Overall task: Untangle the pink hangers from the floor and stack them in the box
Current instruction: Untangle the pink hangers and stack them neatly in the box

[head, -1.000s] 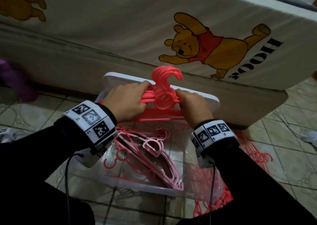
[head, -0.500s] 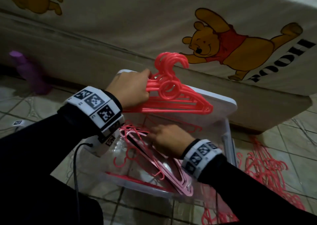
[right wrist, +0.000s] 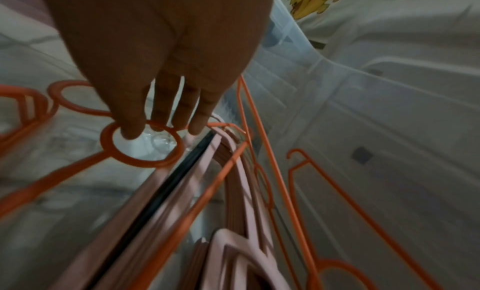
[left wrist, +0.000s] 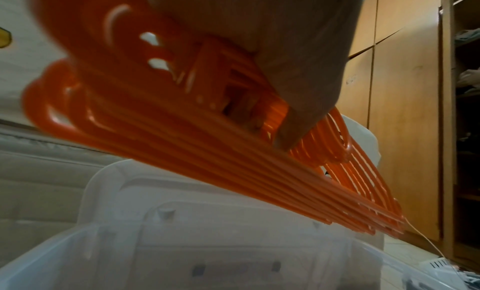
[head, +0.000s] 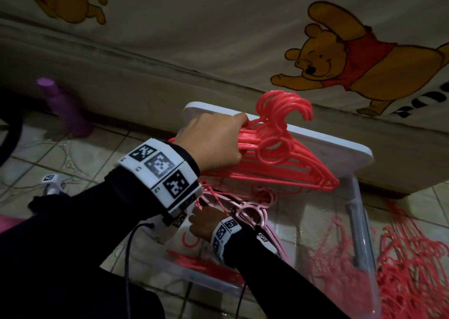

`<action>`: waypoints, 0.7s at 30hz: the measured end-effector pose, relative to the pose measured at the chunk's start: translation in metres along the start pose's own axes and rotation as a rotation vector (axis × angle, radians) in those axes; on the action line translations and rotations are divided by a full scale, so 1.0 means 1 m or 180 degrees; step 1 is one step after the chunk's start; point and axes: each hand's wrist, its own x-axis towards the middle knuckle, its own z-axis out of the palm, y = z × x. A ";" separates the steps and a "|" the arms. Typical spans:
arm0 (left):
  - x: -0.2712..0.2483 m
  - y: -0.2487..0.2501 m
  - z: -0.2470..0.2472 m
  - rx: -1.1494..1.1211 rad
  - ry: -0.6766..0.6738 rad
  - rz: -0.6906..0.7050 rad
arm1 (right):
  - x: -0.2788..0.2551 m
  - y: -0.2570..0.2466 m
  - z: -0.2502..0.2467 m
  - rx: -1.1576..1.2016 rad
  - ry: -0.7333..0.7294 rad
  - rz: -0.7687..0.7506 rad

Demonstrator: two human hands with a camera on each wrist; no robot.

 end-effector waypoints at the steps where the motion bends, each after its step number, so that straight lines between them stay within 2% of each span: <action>1: 0.000 -0.001 0.000 0.0004 0.0003 0.0003 | 0.002 0.002 -0.001 -0.0027 -0.0025 0.0035; 3: 0.001 -0.002 -0.003 -0.0005 0.0025 -0.0029 | -0.002 0.006 -0.005 0.0337 -0.0116 0.0095; 4: 0.001 -0.002 -0.004 -0.0016 0.0037 -0.0052 | -0.006 0.010 -0.008 0.0250 -0.0130 0.0073; 7: 0.001 -0.003 -0.007 -0.0071 0.0108 -0.0148 | -0.013 0.025 -0.016 0.0355 0.0516 0.0185; 8: 0.002 -0.002 -0.009 -0.0084 0.0146 -0.0185 | -0.016 0.030 -0.020 0.0673 0.0553 0.0134; 11: 0.002 0.001 -0.015 -0.0163 0.0235 -0.0225 | -0.024 0.046 -0.035 0.1771 0.0910 0.0756; 13: 0.003 0.000 -0.021 -0.0293 0.0285 -0.0240 | -0.034 0.058 -0.044 0.2223 0.1150 0.0887; 16: 0.003 -0.004 -0.030 -0.0505 0.0411 -0.0281 | -0.060 0.068 -0.068 0.2284 0.1124 0.1274; 18: 0.002 -0.006 -0.035 -0.0664 0.0558 -0.0321 | -0.083 0.070 -0.079 0.2181 0.1646 0.1146; 19: 0.001 -0.006 -0.037 -0.0738 0.0652 -0.0353 | -0.097 0.067 -0.083 0.1959 0.1714 0.0975; 21: 0.000 -0.007 -0.040 -0.0867 0.0830 -0.0421 | -0.121 0.066 -0.088 0.1798 0.1508 0.0883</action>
